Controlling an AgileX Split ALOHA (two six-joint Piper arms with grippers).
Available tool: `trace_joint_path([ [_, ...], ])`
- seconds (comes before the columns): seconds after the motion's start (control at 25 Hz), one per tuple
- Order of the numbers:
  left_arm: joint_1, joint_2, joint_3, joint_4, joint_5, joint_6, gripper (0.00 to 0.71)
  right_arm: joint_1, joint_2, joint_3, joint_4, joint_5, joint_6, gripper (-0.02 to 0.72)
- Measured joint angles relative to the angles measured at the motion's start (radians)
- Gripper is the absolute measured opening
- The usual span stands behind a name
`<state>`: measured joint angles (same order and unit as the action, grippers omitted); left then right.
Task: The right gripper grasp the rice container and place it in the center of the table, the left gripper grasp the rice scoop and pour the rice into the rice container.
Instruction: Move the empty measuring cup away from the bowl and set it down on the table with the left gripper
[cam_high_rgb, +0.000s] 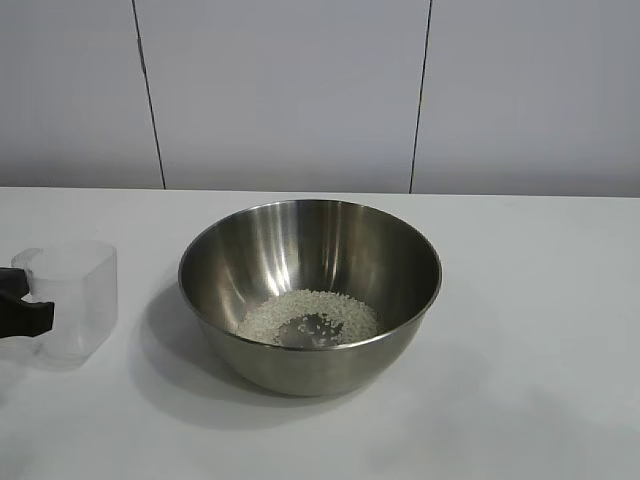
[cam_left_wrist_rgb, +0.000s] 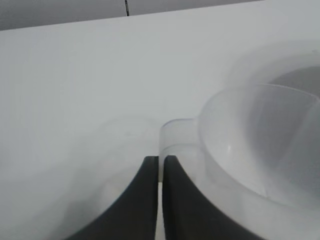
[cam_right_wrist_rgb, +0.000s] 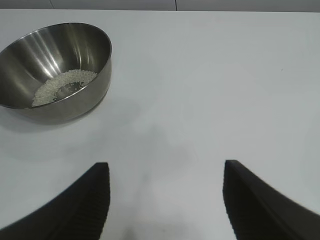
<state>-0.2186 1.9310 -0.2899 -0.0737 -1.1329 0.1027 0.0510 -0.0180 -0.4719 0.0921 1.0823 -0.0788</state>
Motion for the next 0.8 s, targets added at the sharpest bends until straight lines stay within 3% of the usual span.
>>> trace_joint_path([
  [0.4, 0.000, 0.045, -0.015, -0.070, -0.013, -0.004, 0.026, 0.000, 0.000, 0.000, 0.000, 0.000, 0.000, 0.452],
  [0.64, 0.000, 0.045, -0.015, -0.070, -0.017, -0.005, 0.265, 0.000, 0.000, 0.000, 0.000, 0.000, 0.000, 0.452],
  [0.8, 0.000, 0.045, 0.012, -0.070, -0.019, -0.007, 0.327, 0.000, 0.000, 0.000, 0.000, -0.001, 0.000, 0.452],
])
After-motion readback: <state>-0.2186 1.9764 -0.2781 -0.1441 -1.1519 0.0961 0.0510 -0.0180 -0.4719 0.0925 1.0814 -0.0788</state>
